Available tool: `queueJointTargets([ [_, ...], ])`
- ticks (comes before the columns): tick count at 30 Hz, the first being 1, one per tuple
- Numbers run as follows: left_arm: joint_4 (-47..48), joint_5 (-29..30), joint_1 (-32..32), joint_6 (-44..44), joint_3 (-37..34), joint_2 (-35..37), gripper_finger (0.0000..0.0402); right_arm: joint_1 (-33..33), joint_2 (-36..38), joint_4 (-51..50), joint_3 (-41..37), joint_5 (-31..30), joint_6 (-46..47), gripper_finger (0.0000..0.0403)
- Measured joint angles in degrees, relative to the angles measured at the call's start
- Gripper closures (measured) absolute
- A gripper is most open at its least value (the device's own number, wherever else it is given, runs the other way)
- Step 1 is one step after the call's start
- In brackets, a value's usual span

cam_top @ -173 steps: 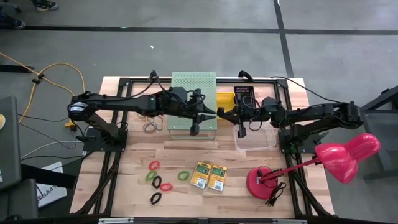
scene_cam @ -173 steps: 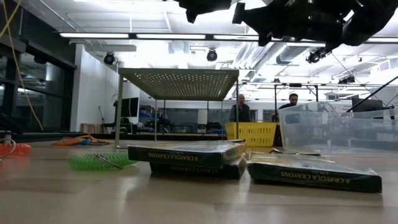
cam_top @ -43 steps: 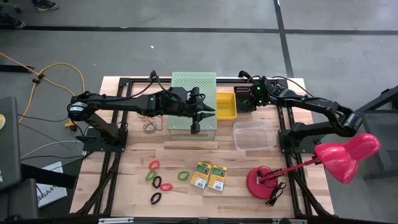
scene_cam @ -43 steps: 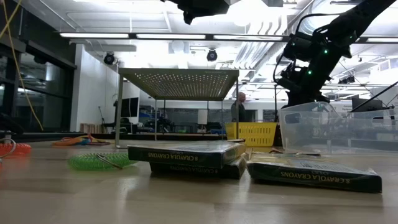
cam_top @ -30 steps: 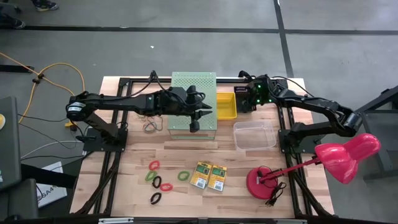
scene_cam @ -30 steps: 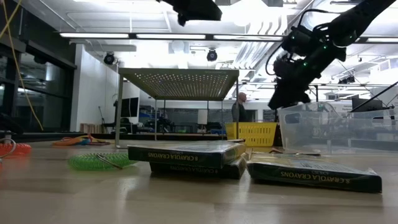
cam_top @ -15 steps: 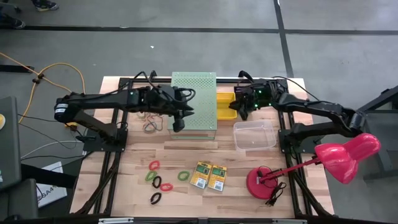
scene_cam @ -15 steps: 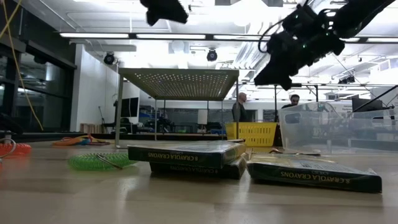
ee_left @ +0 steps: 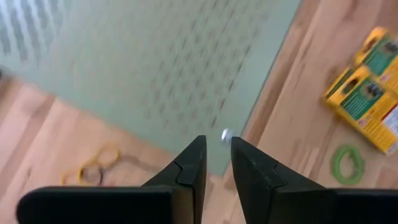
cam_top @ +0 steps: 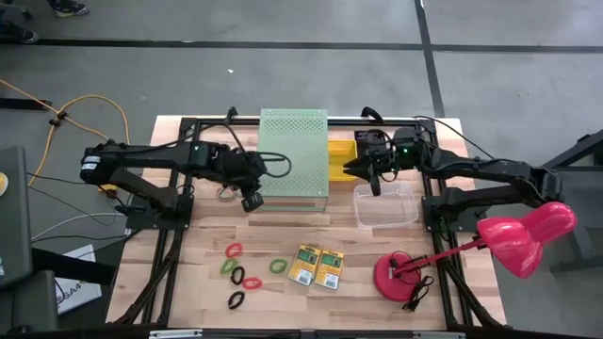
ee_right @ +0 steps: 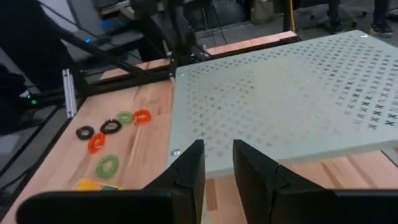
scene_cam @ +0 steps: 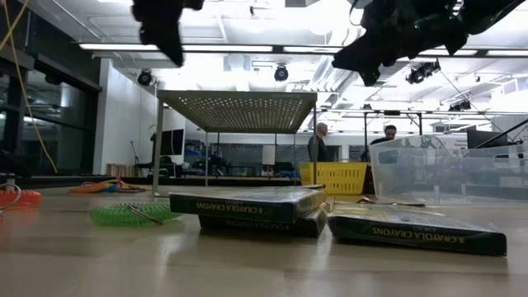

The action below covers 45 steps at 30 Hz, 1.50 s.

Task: Pick & Place Office Desk Supplies
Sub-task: Put the red rubber band into the black bin

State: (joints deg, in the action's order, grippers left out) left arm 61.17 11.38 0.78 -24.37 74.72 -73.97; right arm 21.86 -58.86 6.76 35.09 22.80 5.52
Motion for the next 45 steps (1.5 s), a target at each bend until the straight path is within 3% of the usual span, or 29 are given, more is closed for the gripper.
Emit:
queueJointTargets([
  [11,8.0,4.0,2.7,-9.4,0.0,4.5,0.0332,-0.6,0.0,0.8,0.0,-0.3,-1.3,0.0332],
  [16,15.5,4.2,7.9,-14.1,0.0,5.2,0.0332,-0.6,0.0,0.8,0.0,-0.3,-1.2,0.0332],
  [26,15.9,0.8,20.7,-13.4,-6.9,5.5,0.0332,-0.6,0.0,0.8,0.0,-0.3,-1.3,0.0332],
  [34,11.9,0.5,25.1,-17.9,-13.8,6.4,0.0332,-0.6,0.0,0.8,0.0,-0.3,-1.3,0.0332],
  [45,-3.5,3.2,26.6,-25.7,-21.6,6.4,0.0332,-0.6,0.0,0.8,0.0,-0.3,-2.3,0.0332],
])
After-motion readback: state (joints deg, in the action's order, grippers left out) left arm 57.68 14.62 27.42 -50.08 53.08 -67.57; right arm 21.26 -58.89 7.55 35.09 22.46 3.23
